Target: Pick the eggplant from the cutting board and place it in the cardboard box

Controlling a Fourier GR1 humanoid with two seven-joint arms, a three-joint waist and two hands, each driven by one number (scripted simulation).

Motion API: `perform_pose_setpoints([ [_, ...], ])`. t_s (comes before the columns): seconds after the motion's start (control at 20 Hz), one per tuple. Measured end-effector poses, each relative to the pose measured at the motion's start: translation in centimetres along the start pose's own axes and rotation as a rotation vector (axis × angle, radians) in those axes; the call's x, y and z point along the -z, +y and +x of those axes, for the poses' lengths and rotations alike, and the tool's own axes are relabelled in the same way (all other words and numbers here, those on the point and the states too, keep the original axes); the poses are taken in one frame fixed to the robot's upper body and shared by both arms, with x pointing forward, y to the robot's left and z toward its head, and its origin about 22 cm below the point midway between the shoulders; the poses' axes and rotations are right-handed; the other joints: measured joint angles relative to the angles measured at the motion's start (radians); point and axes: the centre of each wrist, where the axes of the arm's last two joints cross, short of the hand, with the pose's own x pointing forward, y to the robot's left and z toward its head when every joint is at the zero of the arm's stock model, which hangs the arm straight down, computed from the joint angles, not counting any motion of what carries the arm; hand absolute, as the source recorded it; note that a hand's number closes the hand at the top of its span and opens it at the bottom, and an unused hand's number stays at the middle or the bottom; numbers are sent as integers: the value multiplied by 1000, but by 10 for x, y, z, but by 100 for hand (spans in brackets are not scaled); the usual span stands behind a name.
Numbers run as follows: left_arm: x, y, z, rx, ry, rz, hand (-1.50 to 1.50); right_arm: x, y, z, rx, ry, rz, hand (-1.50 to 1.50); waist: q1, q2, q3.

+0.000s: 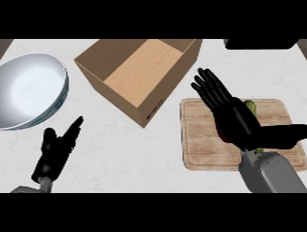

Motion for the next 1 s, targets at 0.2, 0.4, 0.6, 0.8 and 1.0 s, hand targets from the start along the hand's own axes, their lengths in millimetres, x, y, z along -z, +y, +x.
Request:
perform_pose_setpoints([
  [0.2, -3, -7, 37, 41, -179, -50, 0, -12, -17, -12, -156, 164, -170, -150, -5, -4, -1],
  [0.4, 0, -9, 66, 85, -326, -60, 0, -29, -50, -10, -374, 246, -364, -150, -56, -23, -7],
  [0.6, 0, -13, 83, 113, -411, -84, 0, -63, -87, -10, -847, 452, -391, -150, -53, -14, -18],
  [0.8, 0, -19, 90, 129, -458, -112, 0, -73, -92, -4, -1231, 527, -341, -150, -39, -14, -18],
  [1.0, 1, -25, 95, 129, -479, -125, 0, -59, -70, 13, -1464, 560, -309, -150, -34, -15, -15],
])
